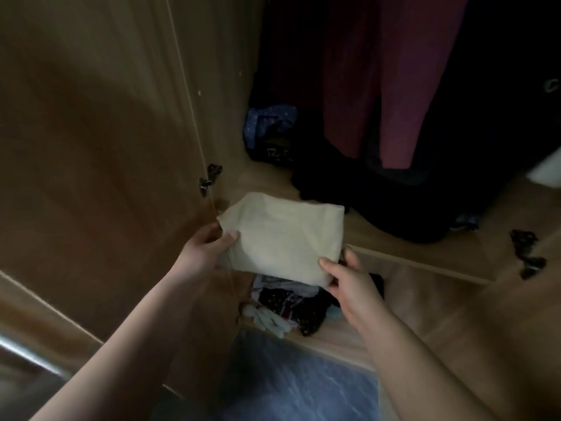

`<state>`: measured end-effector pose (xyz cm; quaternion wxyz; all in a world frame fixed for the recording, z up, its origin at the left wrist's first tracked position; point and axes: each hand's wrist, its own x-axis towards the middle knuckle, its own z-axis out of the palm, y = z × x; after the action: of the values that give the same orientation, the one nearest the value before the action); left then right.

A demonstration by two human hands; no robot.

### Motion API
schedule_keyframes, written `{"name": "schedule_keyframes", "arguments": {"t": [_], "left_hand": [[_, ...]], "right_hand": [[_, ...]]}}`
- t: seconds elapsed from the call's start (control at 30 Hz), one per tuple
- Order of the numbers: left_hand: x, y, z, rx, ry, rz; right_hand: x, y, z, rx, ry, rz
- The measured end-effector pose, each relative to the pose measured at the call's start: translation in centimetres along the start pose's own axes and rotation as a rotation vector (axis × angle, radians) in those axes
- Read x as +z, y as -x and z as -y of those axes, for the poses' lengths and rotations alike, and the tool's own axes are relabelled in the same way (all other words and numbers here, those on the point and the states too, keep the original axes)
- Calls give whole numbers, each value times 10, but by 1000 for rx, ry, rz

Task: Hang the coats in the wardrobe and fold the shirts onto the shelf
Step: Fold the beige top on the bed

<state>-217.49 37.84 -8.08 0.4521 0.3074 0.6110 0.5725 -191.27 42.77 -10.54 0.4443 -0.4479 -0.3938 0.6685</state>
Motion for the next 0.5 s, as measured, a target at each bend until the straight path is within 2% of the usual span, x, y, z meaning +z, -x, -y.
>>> {"name": "schedule_keyframes", "arguments": {"t": [0.2,0.37,0.43,0.5], "left_hand": [[3,-108,1,-20,-33,-112],[12,-199,-3,-36,-15,-184],[16,-225,-4,-3,-106,-189],[18,-244,-1,38,-199,-150]], "right_hand": [[29,-94,6,59,48,30],[57,-170,6,51,124,-18],[68,-197,3,61,185,-82],[76,-221,0,22,350,-190]]}}
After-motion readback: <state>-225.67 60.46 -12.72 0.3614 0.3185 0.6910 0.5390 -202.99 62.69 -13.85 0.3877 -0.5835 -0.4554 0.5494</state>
